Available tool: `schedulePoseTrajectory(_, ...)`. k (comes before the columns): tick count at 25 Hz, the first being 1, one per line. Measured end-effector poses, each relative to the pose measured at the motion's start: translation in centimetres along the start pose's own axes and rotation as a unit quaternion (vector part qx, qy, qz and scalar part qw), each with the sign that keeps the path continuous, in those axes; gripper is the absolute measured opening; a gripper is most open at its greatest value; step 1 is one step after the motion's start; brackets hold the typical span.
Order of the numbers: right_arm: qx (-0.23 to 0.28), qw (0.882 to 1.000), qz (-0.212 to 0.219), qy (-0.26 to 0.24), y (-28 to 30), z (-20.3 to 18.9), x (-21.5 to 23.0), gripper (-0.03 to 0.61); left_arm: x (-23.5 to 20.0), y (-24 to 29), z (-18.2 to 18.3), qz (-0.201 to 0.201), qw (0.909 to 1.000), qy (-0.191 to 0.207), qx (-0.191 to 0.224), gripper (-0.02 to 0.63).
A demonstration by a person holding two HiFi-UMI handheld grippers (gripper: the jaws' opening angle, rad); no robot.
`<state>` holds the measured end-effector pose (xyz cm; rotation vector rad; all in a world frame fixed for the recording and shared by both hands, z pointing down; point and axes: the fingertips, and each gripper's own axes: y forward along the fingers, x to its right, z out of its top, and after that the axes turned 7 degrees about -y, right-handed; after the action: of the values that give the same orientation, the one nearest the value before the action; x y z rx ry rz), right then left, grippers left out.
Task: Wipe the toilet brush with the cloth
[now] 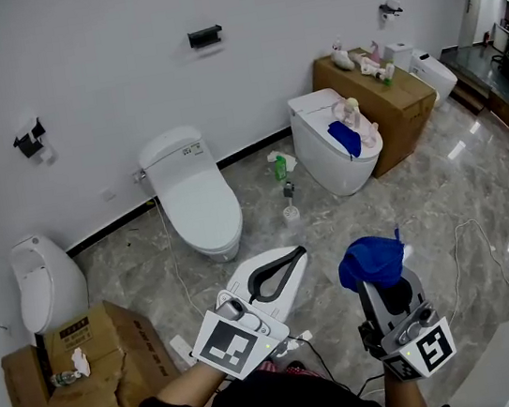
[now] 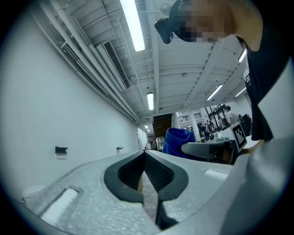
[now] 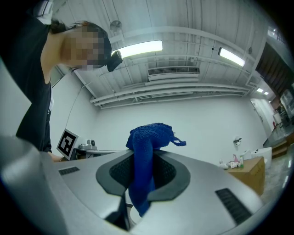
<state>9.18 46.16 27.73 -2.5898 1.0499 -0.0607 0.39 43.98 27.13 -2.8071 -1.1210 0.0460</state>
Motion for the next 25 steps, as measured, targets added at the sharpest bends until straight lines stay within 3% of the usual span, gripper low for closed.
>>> schedulePoseTrajectory(15,0.003,1.0,-0.006,0.007,0.9,-0.6,2.0,0.08,-1.0,1.9,-0.5,0.0,1.0,-0.005,-0.004,-0.005)
schedulePoseTrajectory(25,0.009,1.0,-0.023,0.001,3.3,-0.8,3.7,0.08,-2.9,4.6,-0.5,-0.026,0.9996,-0.009,0.007,-0.005)
